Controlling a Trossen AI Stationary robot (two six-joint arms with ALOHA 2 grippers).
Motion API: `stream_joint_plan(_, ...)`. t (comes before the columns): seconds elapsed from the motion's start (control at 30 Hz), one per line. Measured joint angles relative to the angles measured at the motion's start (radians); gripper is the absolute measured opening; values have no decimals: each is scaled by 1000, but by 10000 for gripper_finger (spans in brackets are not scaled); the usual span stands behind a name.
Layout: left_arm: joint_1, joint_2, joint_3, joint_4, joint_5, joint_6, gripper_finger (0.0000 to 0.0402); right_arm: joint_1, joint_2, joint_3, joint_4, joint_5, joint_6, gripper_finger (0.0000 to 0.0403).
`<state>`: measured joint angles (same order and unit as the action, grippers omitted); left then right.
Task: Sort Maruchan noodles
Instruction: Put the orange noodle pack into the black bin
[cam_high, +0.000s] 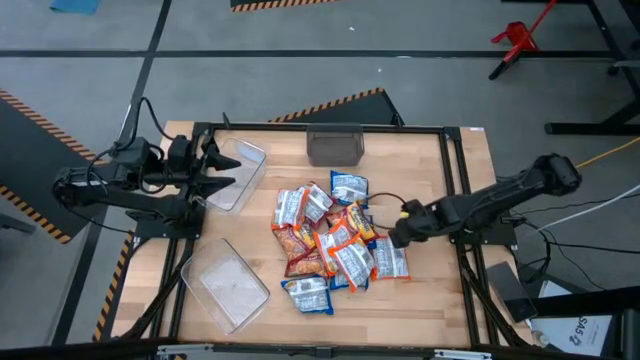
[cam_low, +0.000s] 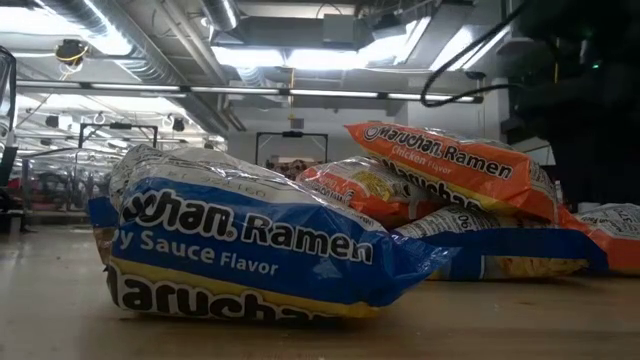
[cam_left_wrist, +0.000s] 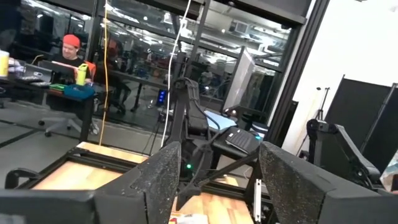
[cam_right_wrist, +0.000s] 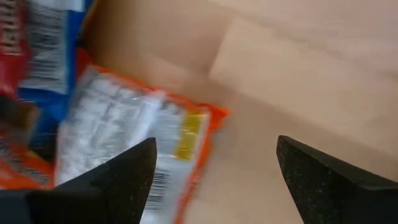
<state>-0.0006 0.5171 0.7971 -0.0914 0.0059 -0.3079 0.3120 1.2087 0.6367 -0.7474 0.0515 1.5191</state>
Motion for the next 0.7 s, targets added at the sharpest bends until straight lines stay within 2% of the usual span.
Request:
stream_joint_plan(0.1,0,0,0,0,-9,-5,213,49,2,-37,119,41,83,317)
stream_joint_plan(0.3,0,0,0,0,-41,-6,215,127,7,-100,160,108,227,317)
stream_joint_plan(0.53,0,0,0,0,-70,-5,216,147,7,-181,382,150,241,317)
stream_joint_plan(0.7,0,0,-1,0,-98,-5,214,147,36,-191,389,142,231,312)
